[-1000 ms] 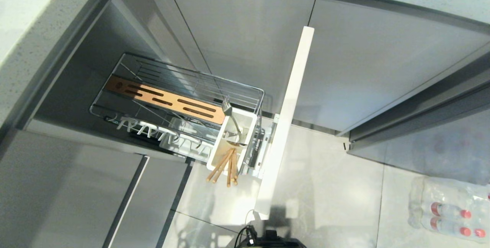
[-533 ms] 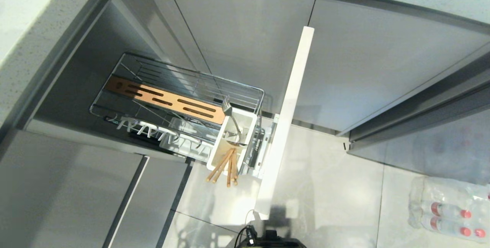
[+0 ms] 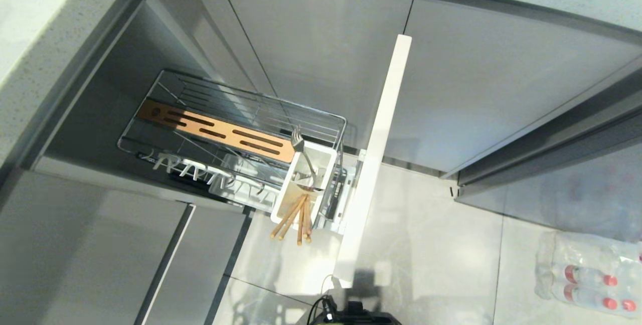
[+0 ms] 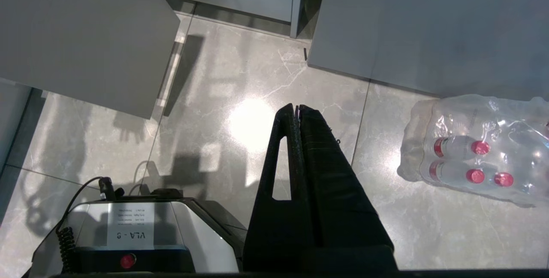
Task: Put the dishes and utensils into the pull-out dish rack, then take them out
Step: Take the bowl out of the cupboard
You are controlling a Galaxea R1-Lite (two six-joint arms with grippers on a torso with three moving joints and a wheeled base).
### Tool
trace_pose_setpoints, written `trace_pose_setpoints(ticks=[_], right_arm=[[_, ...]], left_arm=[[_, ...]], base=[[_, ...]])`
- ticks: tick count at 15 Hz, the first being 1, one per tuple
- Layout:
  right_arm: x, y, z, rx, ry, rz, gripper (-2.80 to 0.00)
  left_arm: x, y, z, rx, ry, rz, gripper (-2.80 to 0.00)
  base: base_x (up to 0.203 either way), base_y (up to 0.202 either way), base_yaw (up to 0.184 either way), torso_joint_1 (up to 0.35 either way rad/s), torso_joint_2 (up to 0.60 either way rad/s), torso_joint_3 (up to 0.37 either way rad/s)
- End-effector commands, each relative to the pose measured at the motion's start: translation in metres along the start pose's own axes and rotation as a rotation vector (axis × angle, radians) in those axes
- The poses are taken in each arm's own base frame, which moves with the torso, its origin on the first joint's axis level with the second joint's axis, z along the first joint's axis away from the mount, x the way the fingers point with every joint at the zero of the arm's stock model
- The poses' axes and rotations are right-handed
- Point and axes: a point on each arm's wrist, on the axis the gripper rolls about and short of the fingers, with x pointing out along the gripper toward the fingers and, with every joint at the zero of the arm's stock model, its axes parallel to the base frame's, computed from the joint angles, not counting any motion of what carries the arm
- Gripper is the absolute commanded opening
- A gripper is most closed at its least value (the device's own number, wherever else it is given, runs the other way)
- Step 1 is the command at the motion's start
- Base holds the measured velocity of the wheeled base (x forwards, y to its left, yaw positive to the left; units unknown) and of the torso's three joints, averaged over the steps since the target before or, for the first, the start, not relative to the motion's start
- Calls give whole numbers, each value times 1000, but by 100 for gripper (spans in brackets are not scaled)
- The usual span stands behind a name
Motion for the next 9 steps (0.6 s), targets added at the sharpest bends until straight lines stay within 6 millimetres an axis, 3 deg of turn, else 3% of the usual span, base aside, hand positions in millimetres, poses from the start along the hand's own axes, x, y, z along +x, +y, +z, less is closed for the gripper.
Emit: trace_pose_setpoints(ticks=[1,8,9], right_arm=[[0,0,0,0,1,-1,-280],[0,0,0,1,0,-1,-280],[0,0,0,0,1,-1,-280]], left_arm=[[-17,-2,-4,4,-52,4,0],[-88,-6,-6,19,-446,98,0],[-100,-7,-8,20,-505,94,-280]], base=[[0,0,0,0,0,0],[0,0,0,0,0,0],[0,0,0,0,0,0]])
